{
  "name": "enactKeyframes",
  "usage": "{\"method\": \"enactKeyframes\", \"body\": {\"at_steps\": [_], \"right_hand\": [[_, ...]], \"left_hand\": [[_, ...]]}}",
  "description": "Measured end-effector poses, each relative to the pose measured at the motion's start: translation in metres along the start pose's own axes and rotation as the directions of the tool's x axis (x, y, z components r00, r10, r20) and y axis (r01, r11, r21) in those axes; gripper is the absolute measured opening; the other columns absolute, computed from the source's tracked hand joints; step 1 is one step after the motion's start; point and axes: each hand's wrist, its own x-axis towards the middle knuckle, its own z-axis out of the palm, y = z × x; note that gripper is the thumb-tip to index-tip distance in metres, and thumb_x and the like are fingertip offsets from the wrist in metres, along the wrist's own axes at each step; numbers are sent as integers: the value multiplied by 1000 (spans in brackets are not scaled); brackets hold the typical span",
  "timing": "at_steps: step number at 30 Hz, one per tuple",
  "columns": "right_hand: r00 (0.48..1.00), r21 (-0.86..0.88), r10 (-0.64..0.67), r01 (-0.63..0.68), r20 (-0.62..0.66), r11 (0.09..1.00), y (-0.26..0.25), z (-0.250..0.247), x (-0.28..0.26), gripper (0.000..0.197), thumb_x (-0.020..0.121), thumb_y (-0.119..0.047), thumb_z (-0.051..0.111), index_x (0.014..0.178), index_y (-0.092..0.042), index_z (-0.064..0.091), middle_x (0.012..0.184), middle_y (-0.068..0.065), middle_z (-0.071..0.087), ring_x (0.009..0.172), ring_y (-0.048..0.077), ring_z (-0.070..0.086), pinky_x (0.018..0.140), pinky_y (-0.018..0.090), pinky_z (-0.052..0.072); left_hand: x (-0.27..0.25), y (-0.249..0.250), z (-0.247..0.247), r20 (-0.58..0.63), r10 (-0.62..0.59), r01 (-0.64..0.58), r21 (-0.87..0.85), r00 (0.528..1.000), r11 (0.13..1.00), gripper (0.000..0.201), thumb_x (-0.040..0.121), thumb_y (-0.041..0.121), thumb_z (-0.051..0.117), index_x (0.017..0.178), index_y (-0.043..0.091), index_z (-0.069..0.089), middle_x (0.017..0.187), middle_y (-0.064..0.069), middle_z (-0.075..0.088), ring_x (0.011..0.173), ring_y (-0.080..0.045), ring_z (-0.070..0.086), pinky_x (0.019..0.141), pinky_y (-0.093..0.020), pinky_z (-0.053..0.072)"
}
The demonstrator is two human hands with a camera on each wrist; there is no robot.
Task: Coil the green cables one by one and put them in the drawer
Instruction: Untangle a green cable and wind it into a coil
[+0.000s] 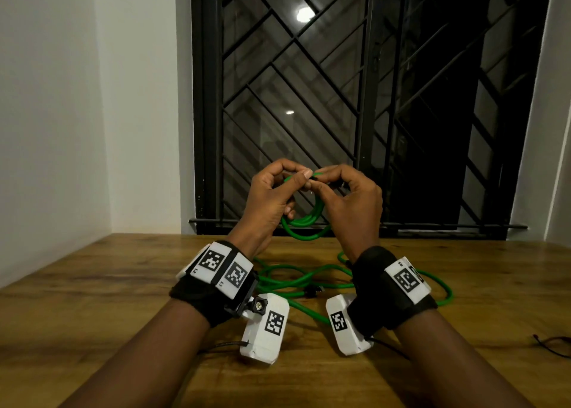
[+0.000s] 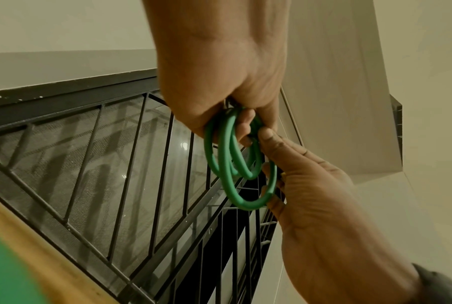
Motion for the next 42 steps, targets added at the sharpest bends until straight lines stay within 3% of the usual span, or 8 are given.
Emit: {"method": "enactKeyframes", "body": {"at_steps": [9, 16, 24, 27, 32, 36, 39, 42], "right_hand": [[999, 55, -28, 26, 29, 998, -3, 3, 2, 6, 81, -15, 81, 83, -13, 75, 90, -5, 73, 93, 12, 69, 86, 42, 55], [996, 139, 85, -85, 5, 987, -5, 1, 3, 5, 86, -17, 78, 88, -14, 75, 91, -6, 74, 93, 9, 70, 88, 35, 56], [997, 158, 76, -77, 10, 984, -4, 1, 5, 6, 88, -14, 75, 89, -11, 71, 93, -1, 73, 92, 10, 69, 85, 30, 57], [999, 117, 41, -42, 6, 992, -3, 0, 4, 4, 90, -11, 71, 90, -9, 69, 92, 1, 71, 88, 10, 68, 80, 27, 55], [997, 21, -62, 61, 43, 998, -2, -5, 5, 4, 95, -8, 65, 92, -7, 62, 91, 2, 66, 86, 6, 64, 74, 16, 48], [992, 94, -52, 41, 119, 995, -7, -6, 7, 7, 95, -8, 62, 90, -11, 58, 89, 0, 67, 87, 13, 67, 75, 37, 56], [983, 218, 30, -69, 180, 974, -7, -7, 9, 10, 94, -10, 61, 87, -16, 57, 90, 5, 68, 87, 24, 69, 75, 53, 58], [970, 254, 51, -113, 239, 961, -13, -8, 9, 13, 94, -10, 60, 85, -19, 55, 87, 8, 66, 79, 21, 67, 68, 43, 57]], "left_hand": [[0, -1, -1, -21, -25, 24, -41, 999, 999, 7, 97, 21, 60, 91, 18, 63, 76, -1, 57, 43, -8, 37, 42, -22, 37], [-1, 1, 5, 49, -58, 63, -97, 997, 993, 8, 101, 20, 53, 94, 18, 55, 82, 2, 61, 49, -10, 42, 48, -23, 43], [-3, 2, 11, 36, -106, 111, -176, 994, 978, 8, 102, 20, 50, 96, 18, 55, 85, 3, 62, 69, -8, 54, 58, -22, 46], [-6, 1, 18, 14, -126, 127, -138, 992, 982, 12, 104, 24, 47, 96, 19, 54, 86, 4, 63, 75, -9, 57, 62, -23, 49], [-5, 11, 13, 58, -52, 44, 130, 997, 991, 15, 105, 24, 45, 101, 13, 54, 94, -7, 68, 78, -12, 69, 65, -23, 56], [-1, 32, -1, 201, -195, 177, 102, 960, 979, 16, 105, 23, 44, 93, 16, 52, 78, 0, 73, 68, -14, 72, 56, -24, 56], [-1, 42, -10, 306, -320, 310, 82, 897, 947, 14, 105, 24, 43, 96, 16, 52, 87, -5, 72, 81, -19, 73, 62, -27, 53], [-1, 43, -14, 322, -352, 362, 33, 879, 932, 19, 104, 19, 40, 93, 13, 54, 83, -8, 67, 75, -19, 67, 58, -28, 52]]}}
